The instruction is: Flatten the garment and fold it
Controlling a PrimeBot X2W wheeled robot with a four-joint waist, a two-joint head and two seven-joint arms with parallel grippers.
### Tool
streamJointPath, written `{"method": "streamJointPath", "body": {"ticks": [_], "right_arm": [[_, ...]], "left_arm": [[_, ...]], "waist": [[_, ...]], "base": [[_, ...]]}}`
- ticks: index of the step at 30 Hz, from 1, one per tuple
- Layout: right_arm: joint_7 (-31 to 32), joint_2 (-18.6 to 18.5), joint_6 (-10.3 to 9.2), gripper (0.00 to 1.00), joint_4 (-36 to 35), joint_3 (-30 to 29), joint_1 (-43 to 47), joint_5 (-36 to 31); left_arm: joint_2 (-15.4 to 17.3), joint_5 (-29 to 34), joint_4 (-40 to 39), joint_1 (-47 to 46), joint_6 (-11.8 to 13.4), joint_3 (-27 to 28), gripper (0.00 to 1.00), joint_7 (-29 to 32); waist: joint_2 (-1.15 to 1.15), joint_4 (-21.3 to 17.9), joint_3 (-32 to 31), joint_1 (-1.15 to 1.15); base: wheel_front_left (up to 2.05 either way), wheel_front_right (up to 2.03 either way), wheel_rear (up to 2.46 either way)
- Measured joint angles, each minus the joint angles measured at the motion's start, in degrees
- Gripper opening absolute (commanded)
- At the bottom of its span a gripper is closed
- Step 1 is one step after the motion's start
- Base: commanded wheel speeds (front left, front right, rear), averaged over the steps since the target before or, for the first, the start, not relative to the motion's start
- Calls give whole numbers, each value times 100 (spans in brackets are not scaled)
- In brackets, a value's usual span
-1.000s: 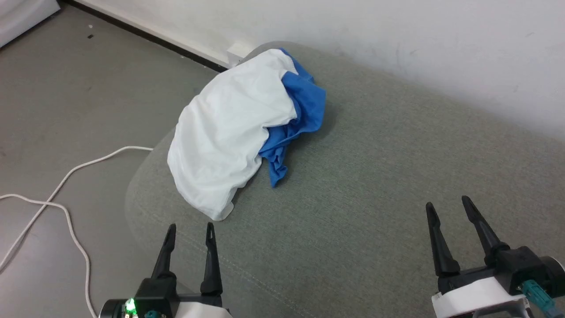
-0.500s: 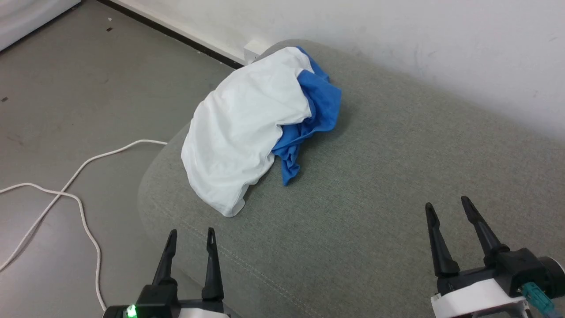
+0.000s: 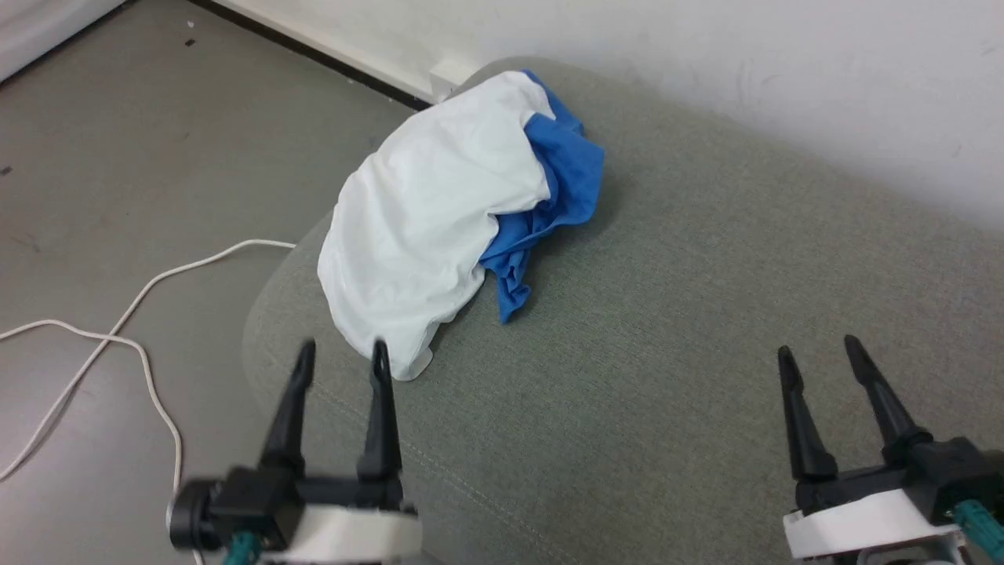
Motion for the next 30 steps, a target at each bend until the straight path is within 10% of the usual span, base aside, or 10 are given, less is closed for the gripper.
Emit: {"method": "streamJointPath", "body": {"ticks": [8,19,30], "right_arm": [[320,-231,0,100,-786,-155,0,37],[977,-1127,0,100,-2050,-265,-13,458],[1451,-1769,0,100,-3092,-623,-49,950]], "left_arm": [[401,257,-695,-2020,-197,122,100,1214],[953,121,616,-4844,-654,497,100,2977],[1271,-552,1757,-5388,-888,942,100,4040]], "waist": [[0,-63,358,0],[0,-372,1203,2],[0,-955,2096,1]], "base": [[0,0,0],[0,0,0],[0,0,0]]}}
